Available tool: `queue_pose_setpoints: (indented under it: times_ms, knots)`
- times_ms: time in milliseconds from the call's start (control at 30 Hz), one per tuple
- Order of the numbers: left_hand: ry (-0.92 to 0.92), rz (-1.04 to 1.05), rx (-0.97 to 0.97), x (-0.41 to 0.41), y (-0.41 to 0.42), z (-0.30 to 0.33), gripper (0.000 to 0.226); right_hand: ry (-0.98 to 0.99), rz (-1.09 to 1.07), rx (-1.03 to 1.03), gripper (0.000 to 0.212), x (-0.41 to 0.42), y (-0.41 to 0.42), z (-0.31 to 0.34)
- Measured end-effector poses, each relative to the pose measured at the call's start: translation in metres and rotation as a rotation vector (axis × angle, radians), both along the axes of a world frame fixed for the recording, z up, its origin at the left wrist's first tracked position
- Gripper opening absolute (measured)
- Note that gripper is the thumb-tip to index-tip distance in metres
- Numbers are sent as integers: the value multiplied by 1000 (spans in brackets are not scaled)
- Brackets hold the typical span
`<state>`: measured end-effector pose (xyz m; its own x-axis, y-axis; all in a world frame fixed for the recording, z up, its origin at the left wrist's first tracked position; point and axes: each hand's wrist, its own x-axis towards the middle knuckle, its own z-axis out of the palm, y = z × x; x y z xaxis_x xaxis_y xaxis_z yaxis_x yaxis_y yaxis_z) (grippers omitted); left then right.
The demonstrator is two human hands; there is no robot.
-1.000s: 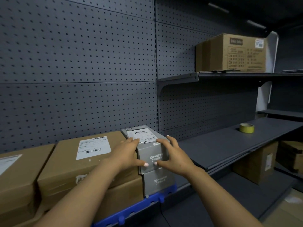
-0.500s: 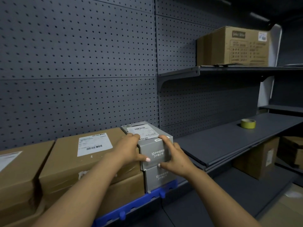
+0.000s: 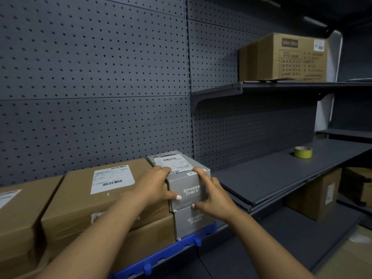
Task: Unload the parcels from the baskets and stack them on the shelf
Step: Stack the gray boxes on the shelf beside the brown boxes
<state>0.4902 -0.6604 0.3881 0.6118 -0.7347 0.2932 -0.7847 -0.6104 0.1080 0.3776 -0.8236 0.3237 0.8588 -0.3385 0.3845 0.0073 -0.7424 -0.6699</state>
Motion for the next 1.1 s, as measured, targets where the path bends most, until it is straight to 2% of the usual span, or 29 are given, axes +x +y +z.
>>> queue_pose_setpoints:
  times_ms: [467, 833, 967, 1100]
  knots:
    - [-34, 21, 47, -2, 1, -4, 101, 47, -112, -176, 112, -2, 11, -8]
    - [-33, 37, 68, -2, -5, -4, 99, 53, -105, -151, 116, -3, 8, -8]
    - [-110, 49, 128, -8, -2, -4, 95, 93, -122, -148, 111, -3, 10, -4]
    - [-295, 120, 196, -18, 1, -1, 104, 61, -192, -351, 108, -8, 12, 9]
